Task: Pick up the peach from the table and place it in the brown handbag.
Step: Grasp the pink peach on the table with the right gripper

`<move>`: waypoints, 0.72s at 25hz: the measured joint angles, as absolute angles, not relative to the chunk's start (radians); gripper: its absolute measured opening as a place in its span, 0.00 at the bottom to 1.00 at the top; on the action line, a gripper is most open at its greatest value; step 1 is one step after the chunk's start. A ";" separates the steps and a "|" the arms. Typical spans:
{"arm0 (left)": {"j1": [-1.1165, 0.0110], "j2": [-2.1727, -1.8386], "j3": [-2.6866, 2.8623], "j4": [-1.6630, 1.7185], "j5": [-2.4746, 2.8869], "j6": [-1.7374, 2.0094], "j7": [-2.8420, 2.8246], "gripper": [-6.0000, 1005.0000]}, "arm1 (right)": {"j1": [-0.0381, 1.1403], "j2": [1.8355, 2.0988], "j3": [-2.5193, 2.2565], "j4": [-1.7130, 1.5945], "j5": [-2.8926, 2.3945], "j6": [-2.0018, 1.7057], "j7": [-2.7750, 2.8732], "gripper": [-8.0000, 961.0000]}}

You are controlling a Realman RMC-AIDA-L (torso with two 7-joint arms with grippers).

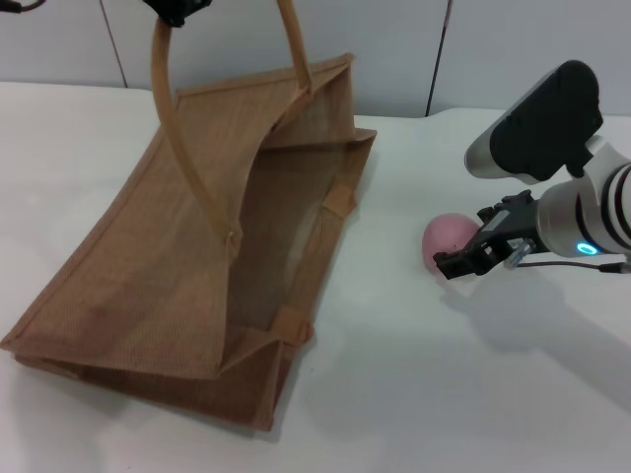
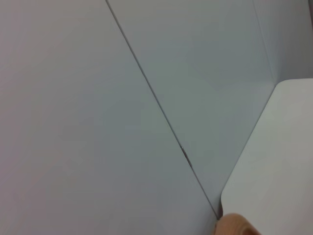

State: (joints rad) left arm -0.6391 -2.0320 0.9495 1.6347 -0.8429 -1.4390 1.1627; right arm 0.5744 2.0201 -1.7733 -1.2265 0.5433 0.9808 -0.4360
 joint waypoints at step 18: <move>-0.650 -2.032 0.950 1.634 -0.840 -1.439 1.168 0.13 | 0.650 2.020 -1.787 -1.072 0.598 0.907 -0.453 0.88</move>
